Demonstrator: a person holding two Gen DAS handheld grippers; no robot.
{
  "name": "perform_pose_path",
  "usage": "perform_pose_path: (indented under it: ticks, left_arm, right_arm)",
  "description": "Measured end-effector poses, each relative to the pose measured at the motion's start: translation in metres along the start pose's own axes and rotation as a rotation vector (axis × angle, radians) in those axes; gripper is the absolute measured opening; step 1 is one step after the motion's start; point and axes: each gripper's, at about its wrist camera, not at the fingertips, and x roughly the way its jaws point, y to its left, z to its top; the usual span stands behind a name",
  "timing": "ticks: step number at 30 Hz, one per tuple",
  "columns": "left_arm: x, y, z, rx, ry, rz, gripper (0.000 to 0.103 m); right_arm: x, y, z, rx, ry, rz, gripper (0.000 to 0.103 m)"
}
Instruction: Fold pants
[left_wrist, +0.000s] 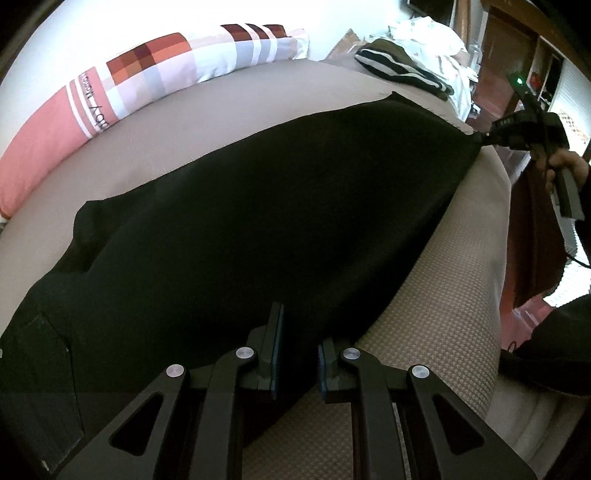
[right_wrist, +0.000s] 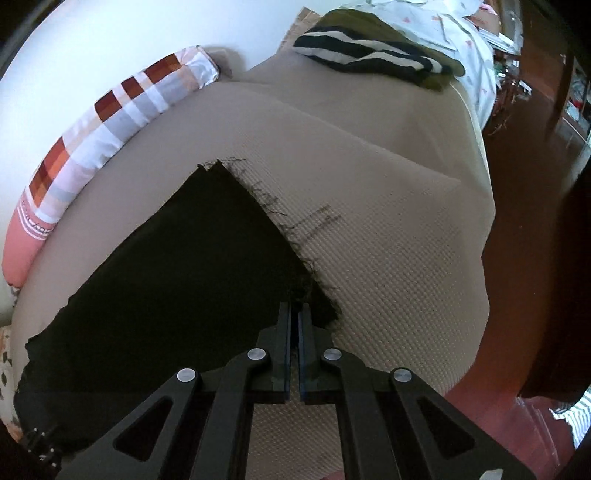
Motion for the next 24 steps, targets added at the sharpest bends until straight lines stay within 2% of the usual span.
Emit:
perform_pose_path:
  ticks: [4,6,9,10,13,15,18,20,24]
  left_arm:
    - [-0.002,-0.005,0.000,0.034,0.004,0.004,0.016]
    - [-0.001,-0.007,-0.001,0.045,0.007,0.011,0.016]
    - [0.001,-0.004,0.000,0.028,0.012,0.003,0.017]
    - [0.001,-0.001,0.002,0.001,0.022,-0.015,0.018]
    - [0.000,0.007,0.006,-0.052,0.039,-0.062,0.031]
    - [-0.003,0.010,0.008,-0.080,0.042,-0.074,0.056]
    - [-0.016,0.018,0.010,-0.132,0.008,-0.148,0.062]
    - [-0.025,0.027,0.013,-0.183,-0.019,-0.200,0.062]
    - [-0.031,0.054,0.020,-0.324,-0.057,-0.200,0.062]
  right_arm:
    - [-0.007,0.004,0.005,-0.005,-0.023,-0.013,0.002]
    - [0.005,0.001,0.000,-0.014,0.006,-0.049,0.002]
    - [0.009,-0.001,-0.003,0.004,0.012,-0.044,0.002]
    - [0.008,-0.002,-0.002,0.016,0.019,-0.038,0.007]
    - [0.002,-0.006,0.006,0.025,0.040,-0.020,0.018]
    - [-0.006,-0.008,0.014,0.017,0.025,-0.014,0.020]
    - [-0.015,-0.005,0.034,-0.003,-0.006,0.050,0.020]
    - [-0.012,0.000,0.054,-0.021,0.011,0.158,0.020]
    - [0.020,0.020,0.087,-0.075,0.098,0.350,0.020]
